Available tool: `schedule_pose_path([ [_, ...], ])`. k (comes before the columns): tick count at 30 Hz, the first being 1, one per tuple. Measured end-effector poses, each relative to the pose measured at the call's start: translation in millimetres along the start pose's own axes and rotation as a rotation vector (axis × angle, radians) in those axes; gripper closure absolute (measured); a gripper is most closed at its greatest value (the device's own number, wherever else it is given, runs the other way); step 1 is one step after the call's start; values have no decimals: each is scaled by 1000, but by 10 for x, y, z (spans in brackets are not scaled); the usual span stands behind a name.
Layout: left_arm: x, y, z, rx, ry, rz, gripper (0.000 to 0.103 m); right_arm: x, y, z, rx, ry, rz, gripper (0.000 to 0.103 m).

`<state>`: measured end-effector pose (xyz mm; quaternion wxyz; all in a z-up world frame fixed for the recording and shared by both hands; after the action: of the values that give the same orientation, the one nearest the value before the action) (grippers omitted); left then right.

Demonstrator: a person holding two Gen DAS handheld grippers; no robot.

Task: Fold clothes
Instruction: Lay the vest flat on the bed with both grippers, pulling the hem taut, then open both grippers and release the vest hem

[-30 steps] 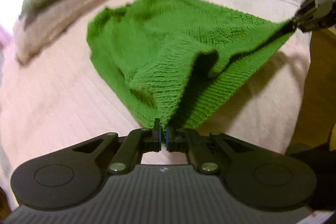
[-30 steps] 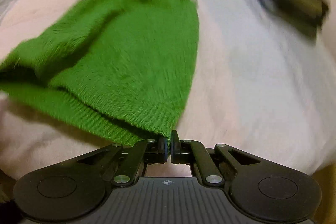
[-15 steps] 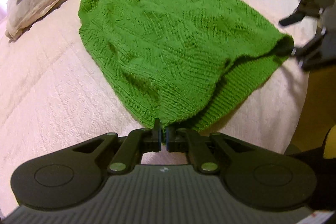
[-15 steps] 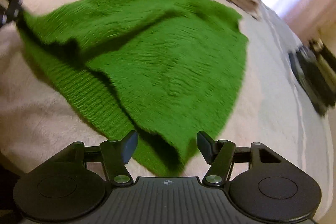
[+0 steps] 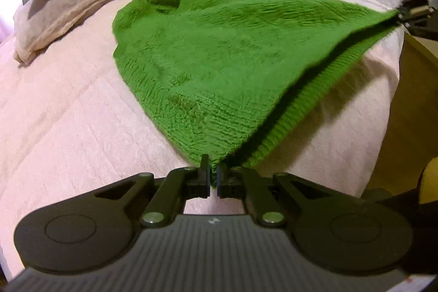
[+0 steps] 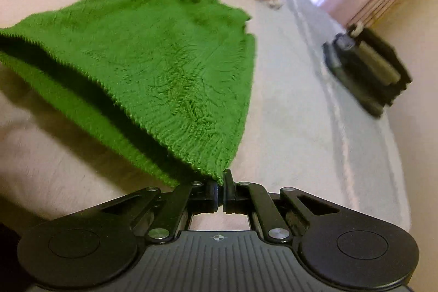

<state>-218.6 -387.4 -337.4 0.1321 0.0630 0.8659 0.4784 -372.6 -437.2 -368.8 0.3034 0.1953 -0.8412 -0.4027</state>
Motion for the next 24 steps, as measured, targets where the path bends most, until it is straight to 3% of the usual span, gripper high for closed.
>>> schedule_pose_path([
  [6,171,-231,205,-68,-25,11,101,-204,-396,36,-119,-64,-56,103],
  [8,165,-179,179,-76,-22,23,100,-170,-270,7,-127,-92,-65,91],
  [9,155,-145,161,-87,-24,34,94,-144,-197,-31,-132,-105,-71,84],
  [10,139,-107,146,-92,-21,47,91,-121,-119,-70,-142,-119,-80,69],
  [11,122,-56,130,-99,-14,59,86,-103,-69,-86,-146,-133,-89,62],
  [13,43,52,108,-102,-1,65,85,-118,109,-154,-140,-168,-115,62],
  [18,-262,291,-89,-84,66,35,84,55,254,-754,-34,-185,-181,62],
  [24,-988,44,-735,-45,138,-79,80,481,-425,-1814,70,-196,-260,60],
])
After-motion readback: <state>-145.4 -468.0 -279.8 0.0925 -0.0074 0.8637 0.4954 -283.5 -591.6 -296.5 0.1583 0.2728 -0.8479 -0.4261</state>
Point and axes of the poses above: each gripper's, at about its wrist camera, not at the fingertips, and y roughly against the way its jaws point, x to its right, z to its underside, the point moved 8 cm from there along -y, roughly the way its jaws point, and after that the axes turned 6 degrees about -y, right-handed, at the moved point
